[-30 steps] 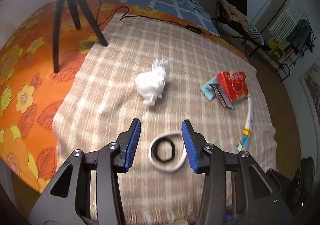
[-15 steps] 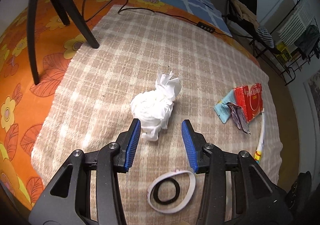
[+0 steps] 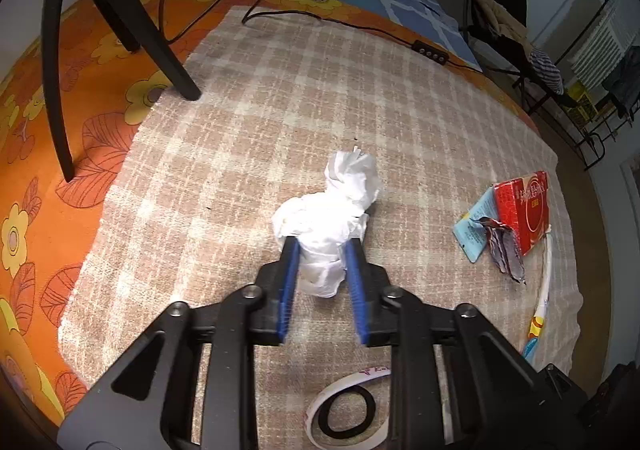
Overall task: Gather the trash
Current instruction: 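Close the left gripper on the tissue while the right gripper grasps the clear plastic bag, then carry the tissue and plastic bag with both grippers over the blue basket, then open both grippers to drop the tissue and bag into the basket, then move the left gripper to the tape roll while the right gripper approaches the white tube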
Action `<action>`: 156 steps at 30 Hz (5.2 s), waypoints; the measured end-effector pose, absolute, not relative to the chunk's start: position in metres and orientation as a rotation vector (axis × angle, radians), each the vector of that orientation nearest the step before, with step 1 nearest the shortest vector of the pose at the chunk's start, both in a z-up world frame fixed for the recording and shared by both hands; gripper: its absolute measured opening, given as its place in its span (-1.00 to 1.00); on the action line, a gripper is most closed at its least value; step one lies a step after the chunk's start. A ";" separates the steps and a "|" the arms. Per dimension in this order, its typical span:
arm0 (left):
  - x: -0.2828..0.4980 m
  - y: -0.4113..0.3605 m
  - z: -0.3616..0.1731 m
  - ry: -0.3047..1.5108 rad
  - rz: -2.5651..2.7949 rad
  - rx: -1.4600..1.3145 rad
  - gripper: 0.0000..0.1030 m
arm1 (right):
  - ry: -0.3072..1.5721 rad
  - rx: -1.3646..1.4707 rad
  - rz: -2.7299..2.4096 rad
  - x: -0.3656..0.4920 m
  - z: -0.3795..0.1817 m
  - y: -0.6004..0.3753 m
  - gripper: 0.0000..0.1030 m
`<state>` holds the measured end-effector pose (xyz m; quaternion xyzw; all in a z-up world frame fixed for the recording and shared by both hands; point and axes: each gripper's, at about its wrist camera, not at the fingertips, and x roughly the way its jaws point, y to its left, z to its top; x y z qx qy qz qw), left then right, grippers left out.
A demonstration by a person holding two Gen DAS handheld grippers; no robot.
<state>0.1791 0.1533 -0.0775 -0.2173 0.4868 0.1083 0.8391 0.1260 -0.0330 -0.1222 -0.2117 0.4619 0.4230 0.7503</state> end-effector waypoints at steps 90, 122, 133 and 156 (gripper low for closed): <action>-0.092 -0.014 -0.057 1.035 -0.090 -0.277 -0.99 | 0.973 -0.229 0.975 -0.014 -0.067 -0.158 -0.94; -0.091 -0.017 -0.080 1.091 -0.053 -0.277 -0.46 | 1.058 -0.240 0.918 -0.024 -0.097 -0.161 0.01; -0.087 -0.009 -0.073 1.059 -0.026 -0.291 0.06 | 1.045 -0.271 0.833 -0.019 -0.095 -0.162 0.24; -0.024 0.029 -0.039 0.999 0.020 -0.323 0.08 | 0.996 -0.268 0.646 0.033 -0.069 -0.164 0.48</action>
